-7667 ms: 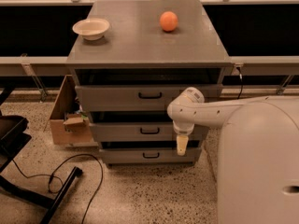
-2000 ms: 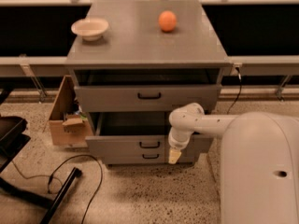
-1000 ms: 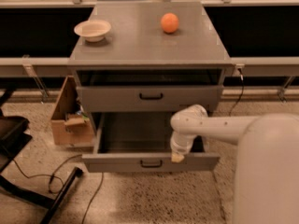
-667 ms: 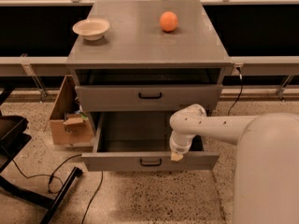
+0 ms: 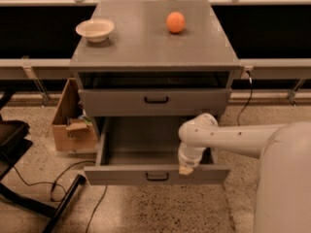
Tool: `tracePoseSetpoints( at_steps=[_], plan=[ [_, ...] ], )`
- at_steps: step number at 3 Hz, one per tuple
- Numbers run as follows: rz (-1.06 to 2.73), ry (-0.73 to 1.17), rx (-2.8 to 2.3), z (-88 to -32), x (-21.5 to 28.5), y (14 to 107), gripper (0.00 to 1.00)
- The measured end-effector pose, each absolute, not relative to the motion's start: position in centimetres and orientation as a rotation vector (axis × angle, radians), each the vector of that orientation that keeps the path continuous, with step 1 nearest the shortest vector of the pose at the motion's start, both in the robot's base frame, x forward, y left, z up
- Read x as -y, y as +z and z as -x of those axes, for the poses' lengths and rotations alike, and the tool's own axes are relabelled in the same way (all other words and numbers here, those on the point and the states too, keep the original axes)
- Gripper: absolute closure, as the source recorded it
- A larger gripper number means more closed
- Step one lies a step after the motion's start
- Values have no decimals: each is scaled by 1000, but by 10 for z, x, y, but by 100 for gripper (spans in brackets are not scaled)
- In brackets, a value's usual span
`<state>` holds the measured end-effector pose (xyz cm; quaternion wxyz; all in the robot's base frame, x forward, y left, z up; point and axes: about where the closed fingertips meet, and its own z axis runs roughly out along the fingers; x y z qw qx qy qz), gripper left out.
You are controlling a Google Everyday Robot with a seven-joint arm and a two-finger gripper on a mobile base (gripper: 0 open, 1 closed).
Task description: Open middle drawer
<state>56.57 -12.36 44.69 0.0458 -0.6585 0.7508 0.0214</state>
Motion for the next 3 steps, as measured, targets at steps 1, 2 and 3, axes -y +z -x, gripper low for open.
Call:
tracePoseSetpoints(
  at_steps=[1,2,3],
  plan=[
    [2011,65,-2292,-566,124,446,100],
    [2021,82,-2301,-544,126,447,100],
    [2032,99,-2307,-525,128,448,100]
  ],
)
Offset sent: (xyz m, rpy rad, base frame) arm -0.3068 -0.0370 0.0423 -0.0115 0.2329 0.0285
